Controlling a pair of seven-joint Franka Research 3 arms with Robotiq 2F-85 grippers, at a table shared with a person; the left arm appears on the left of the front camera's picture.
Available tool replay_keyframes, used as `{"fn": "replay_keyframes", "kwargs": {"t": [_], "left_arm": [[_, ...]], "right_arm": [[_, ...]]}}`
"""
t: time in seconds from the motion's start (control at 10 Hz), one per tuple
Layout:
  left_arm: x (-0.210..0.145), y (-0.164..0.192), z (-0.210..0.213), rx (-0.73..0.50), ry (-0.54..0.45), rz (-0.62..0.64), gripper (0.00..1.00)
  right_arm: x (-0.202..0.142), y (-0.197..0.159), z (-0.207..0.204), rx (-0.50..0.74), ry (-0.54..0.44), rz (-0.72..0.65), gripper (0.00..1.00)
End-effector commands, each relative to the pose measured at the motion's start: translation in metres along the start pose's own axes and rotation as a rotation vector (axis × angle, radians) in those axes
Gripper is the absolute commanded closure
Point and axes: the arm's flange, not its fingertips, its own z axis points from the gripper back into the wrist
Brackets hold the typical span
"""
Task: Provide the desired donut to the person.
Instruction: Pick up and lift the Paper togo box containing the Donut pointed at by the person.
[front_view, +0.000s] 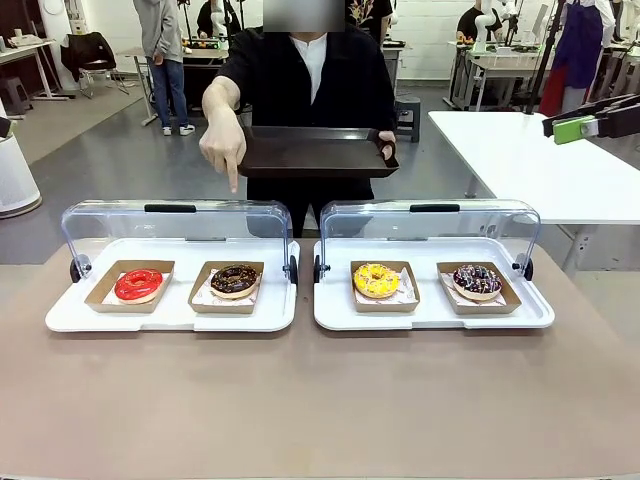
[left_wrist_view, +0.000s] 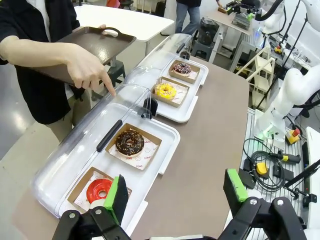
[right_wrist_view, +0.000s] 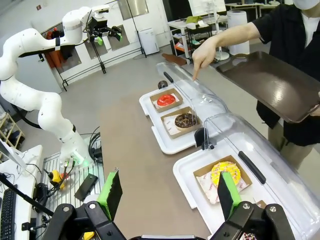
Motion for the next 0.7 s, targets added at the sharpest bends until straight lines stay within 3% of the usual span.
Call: {"fn": "replay_keyframes", "kwargs": {"t": [0.0,0.6], "left_arm": [[0.0012,0.0011,0.0,-0.008,-0.02,-0.011,0.0],[0.0012,0.0011,0.0,-0.008,-0.02,-0.011,0.0]], "right_arm": [[0.001,-0.0027,-0.0022,0.01,-0.023,0.005,0.0],[0.001,-0.0027,-0.0022,0.01,-0.023,0.005,0.0]]}}
